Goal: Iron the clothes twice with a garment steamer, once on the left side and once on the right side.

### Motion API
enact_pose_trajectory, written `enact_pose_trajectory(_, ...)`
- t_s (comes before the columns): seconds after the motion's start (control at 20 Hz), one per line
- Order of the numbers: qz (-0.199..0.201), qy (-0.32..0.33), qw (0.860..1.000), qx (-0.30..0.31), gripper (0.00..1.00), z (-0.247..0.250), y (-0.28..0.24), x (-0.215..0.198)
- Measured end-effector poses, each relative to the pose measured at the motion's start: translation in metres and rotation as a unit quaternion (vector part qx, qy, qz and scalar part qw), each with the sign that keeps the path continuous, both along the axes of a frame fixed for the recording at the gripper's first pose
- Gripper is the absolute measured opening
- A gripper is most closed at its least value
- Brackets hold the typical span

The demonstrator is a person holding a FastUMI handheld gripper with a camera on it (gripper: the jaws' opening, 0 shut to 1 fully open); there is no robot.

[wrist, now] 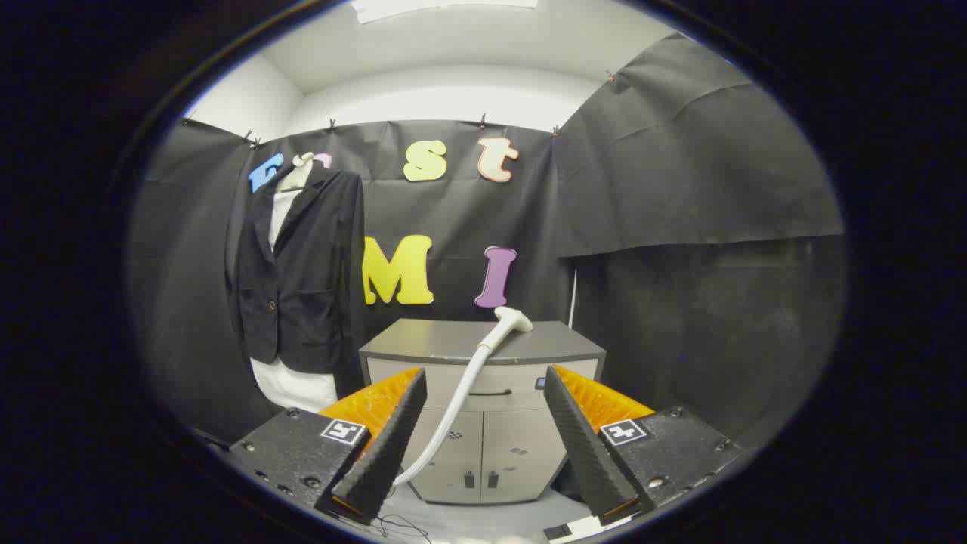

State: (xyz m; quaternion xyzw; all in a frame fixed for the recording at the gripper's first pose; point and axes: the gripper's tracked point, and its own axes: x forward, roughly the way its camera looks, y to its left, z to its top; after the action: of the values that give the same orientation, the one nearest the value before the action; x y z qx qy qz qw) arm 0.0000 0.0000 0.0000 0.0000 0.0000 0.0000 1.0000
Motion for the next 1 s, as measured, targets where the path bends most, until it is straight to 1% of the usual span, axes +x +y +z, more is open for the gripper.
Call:
enact_pose_trajectory(0.2,-0.003,-0.003,1.0,0.015,0.98,0.004,-0.009,-0.032)
enact_pose_trajectory(0.45,-0.009,-0.001,1.0,0.014,0.98,0.005,-0.025,-0.053)
enact_pose_trajectory(0.7,-0.012,0.003,1.0,0.016,0.98,0.002,-0.029,-0.061)
enact_pose_trajectory(1.0,-0.02,0.004,1.0,0.02,0.98,0.001,-0.03,-0.056)
